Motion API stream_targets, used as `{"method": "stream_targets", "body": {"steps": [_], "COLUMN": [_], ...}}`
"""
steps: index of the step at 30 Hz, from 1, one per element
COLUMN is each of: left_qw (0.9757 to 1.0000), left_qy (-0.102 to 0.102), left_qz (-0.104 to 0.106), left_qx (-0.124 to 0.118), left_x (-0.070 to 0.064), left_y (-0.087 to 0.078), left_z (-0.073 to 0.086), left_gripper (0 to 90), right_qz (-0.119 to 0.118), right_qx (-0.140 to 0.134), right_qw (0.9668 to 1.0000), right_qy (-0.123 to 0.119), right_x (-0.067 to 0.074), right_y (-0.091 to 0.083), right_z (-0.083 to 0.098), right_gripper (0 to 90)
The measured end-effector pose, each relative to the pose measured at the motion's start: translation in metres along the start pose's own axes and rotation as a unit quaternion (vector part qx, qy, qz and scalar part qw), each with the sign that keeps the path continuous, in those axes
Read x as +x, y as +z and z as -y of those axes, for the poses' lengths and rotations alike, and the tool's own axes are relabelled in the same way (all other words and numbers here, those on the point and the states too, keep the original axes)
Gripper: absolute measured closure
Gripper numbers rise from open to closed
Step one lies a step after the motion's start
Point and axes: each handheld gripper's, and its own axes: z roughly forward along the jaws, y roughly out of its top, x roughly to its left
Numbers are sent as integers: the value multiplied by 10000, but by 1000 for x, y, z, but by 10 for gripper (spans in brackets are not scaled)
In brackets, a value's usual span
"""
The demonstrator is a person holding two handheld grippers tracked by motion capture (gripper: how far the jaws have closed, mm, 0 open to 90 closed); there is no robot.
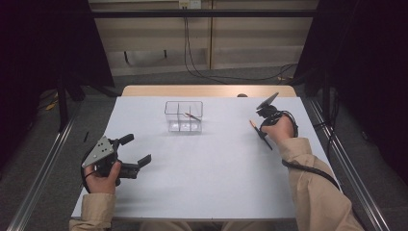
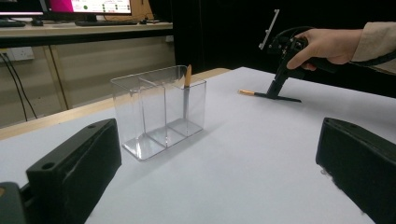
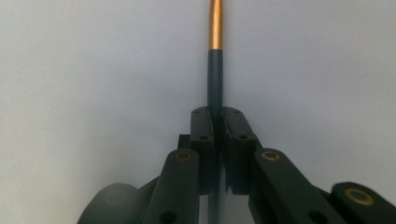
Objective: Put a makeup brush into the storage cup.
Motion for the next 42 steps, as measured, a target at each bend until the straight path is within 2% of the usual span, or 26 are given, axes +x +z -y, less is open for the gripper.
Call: {"method": "stream_targets", "body": {"steps": [13, 26, 33, 36, 42], "left_qw": [10000, 10000, 10000, 10000, 10000], "left_qy": [4, 12, 27, 15, -19], "left_qz": [1, 14, 4, 21, 10], "left_qx": [15, 10, 25, 19, 15], "left_x": [0, -1, 0, -1, -1], "left_y": [0, 1, 0, 1, 1], "left_z": [0, 0, 0, 0, 0], "left_gripper": [0, 0, 0, 0, 0], "right_qz": [-131, -454, -692, -791, -918], "right_qx": [-159, -740, -1199, -1455, -1858], "right_qw": [9998, 9958, 9894, 9848, 9770], "right_qy": [72, 292, 436, 513, 503], "right_x": [-2, -7, -12, -13, -13], "right_y": [-1, -6, -10, -11, -17], "right_z": [4, 12, 20, 23, 28], "right_gripper": [845, 845, 845, 845, 845]}}
